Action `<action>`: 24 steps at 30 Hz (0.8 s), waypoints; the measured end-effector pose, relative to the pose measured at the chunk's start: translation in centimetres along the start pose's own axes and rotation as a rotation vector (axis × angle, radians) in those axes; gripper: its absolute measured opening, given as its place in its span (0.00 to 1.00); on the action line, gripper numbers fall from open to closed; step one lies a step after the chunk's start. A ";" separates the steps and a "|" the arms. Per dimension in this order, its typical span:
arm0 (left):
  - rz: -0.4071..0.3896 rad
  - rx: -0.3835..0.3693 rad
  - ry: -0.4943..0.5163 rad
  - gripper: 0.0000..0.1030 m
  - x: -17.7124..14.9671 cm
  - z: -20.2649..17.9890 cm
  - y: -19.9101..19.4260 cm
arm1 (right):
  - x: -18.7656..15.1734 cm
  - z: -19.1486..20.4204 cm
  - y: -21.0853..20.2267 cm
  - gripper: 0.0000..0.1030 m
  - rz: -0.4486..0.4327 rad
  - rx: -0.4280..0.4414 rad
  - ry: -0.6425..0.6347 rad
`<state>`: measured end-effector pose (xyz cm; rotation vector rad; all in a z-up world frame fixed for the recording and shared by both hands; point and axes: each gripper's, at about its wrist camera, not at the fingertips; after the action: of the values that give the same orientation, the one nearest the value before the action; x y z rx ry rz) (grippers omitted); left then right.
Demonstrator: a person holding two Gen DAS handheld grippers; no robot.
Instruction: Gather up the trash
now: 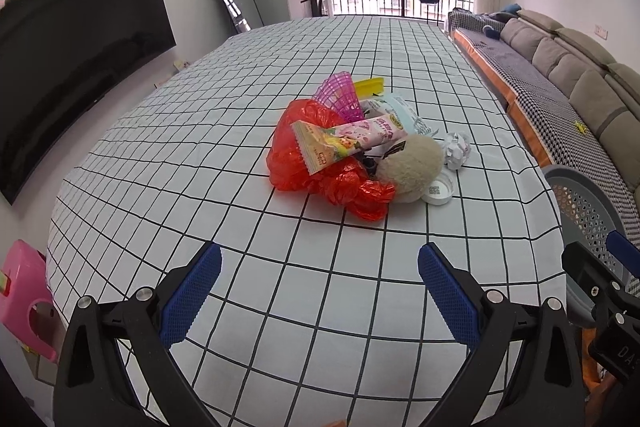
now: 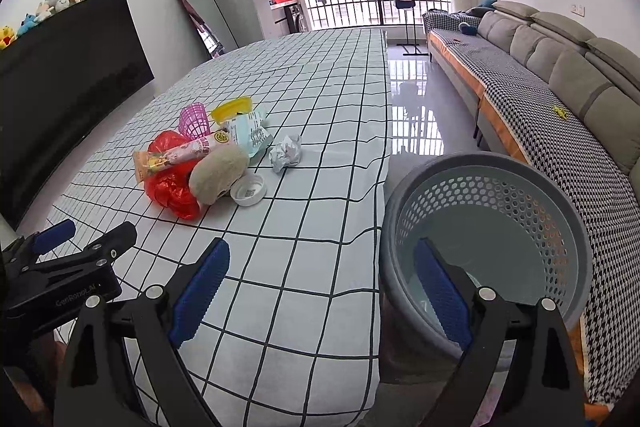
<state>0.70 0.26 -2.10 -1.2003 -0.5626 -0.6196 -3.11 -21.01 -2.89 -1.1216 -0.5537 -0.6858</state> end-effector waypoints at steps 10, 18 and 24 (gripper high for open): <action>0.040 0.039 -0.052 0.94 1.0 2.7 4.1 | 1.5 0.8 4.1 0.86 0.063 0.005 -0.033; 0.037 0.040 -0.070 0.94 1.7 4.3 6.4 | 3.6 2.0 7.7 0.86 0.128 -0.005 -0.086; 0.031 0.012 -0.075 0.94 2.4 4.7 7.8 | 4.2 2.2 10.5 0.86 0.185 -0.029 -0.112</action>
<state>7.57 6.31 -4.40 -1.2226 -0.6090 -0.5459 7.36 -16.95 -5.65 -1.2267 -0.5287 -0.4742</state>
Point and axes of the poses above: each gripper's, at about its wrist camera, not at the fingertips, and y roughly the way its jaws point, z to its left, x to its top, and after that the axes turned 13 degrees about x, right-handed
